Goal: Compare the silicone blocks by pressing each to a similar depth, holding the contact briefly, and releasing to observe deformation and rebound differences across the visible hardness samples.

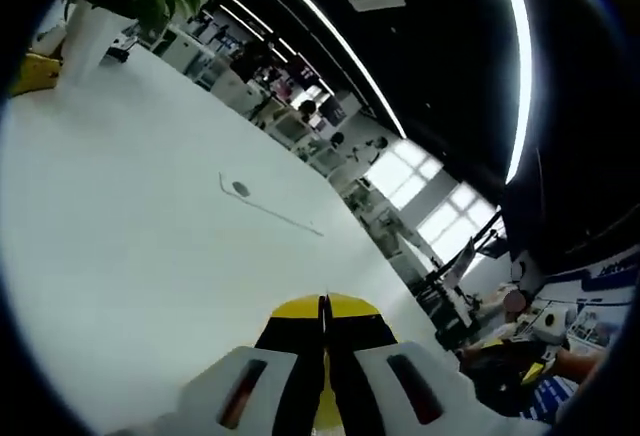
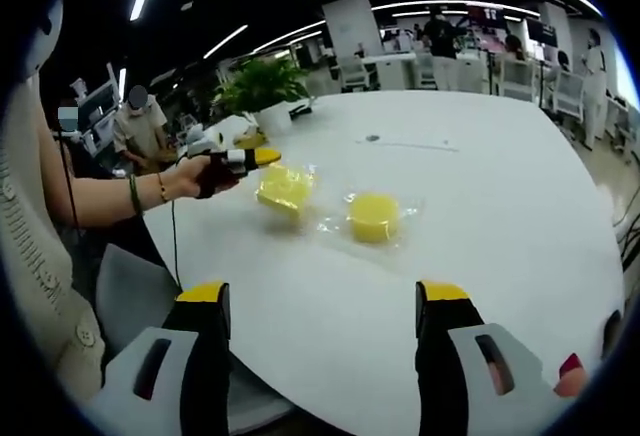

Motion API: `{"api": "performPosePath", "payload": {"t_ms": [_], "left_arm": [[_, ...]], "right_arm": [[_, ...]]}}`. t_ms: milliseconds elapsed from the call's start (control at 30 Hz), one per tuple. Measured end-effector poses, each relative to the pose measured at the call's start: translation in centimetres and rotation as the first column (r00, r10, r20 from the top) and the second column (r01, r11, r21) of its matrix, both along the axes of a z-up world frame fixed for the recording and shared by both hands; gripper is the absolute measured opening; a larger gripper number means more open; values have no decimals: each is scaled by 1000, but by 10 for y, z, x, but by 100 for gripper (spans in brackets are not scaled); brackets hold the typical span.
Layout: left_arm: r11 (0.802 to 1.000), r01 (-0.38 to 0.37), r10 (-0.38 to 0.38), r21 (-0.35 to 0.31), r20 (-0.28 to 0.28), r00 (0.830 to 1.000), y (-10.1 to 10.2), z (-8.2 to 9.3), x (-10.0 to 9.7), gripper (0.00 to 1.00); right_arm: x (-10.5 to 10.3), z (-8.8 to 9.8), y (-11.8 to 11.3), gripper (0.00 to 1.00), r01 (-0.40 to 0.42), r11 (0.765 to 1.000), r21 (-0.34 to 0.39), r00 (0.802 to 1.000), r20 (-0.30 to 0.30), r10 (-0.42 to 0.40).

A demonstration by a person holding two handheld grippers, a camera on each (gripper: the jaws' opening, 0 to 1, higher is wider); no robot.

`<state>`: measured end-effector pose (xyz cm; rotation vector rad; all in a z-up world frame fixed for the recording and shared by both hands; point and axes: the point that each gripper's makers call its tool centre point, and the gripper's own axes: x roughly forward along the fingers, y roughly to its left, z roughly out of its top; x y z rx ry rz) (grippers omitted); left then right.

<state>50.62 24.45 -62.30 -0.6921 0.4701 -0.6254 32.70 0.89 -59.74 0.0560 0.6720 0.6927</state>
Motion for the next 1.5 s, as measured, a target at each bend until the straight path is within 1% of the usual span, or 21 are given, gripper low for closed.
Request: {"api": "performPosePath", "payload": {"t_ms": [67, 100, 233, 333, 400, 467, 600, 800, 967, 1167, 1233, 1300, 1367, 1433, 1500], "left_arm": [[1000, 11, -11, 3, 3, 1000, -4, 4, -3, 0], [1000, 15, -16, 17, 10, 1000, -6, 6, -4, 0], [999, 37, -38, 34, 17, 999, -15, 13, -10, 0], [996, 61, -63, 59, 30, 998, -23, 19, -15, 0], [995, 75, -77, 62, 30, 997, -28, 23, -18, 0], [991, 98, -102, 86, 39, 994, -35, 28, -23, 0], [986, 119, -125, 115, 43, 991, -43, 34, -29, 0], [981, 131, -140, 146, 58, 988, -45, 46, -34, 0], [974, 142, -155, 177, 62, 986, -46, 61, -44, 0], [961, 141, -169, 236, 105, 980, -45, 76, -54, 0], [961, 142, -172, 238, 109, 979, -45, 82, -59, 0], [968, 134, -161, 213, 114, 980, -45, 91, -63, 0], [968, 132, -163, 215, 137, 977, -48, 102, -68, 0], [964, 140, -178, 227, 155, 972, -51, 112, -74, 0], [956, 149, -195, 255, 166, 967, -54, 118, -79, 0]], "right_arm": [[-2, 2, -1, 70, -1, 1000, 0, 1000, 11, 1], [-4, 2, -1, 70, -2, 1000, 2, 1000, 14, 2], [-9, 4, -5, 70, 4, 1000, 10, 1000, 25, -5], [-13, 6, -7, 70, 9, 1000, 22, 999, 35, -10], [-14, 7, -7, 70, 9, 1000, 28, 999, 41, -10], [-16, 9, -7, 71, 7, 999, 39, 999, 49, -9], [-17, 12, -5, 71, -5, 999, 46, 998, 66, 2], [-19, 19, -2, 71, -28, 997, 65, 995, 99, 21], [-21, 26, 2, 72, -50, 996, 77, 991, 127, 40], [-22, 34, 6, 72, -81, 993, 85, 986, 155, 67], [-22, 37, 6, 72, -88, 992, 89, 984, 164, 73], [-21, 39, 7, 72, -96, 991, 93, 982, 171, 79], [-21, 41, 7, 72, -103, 990, 95, 980, 179, 85], [-21, 44, 9, 72, -114, 988, 102, 978, 189, 93], [-20, 46, 10, 73, -128, 986, 102, 975, 197, 106]]}}
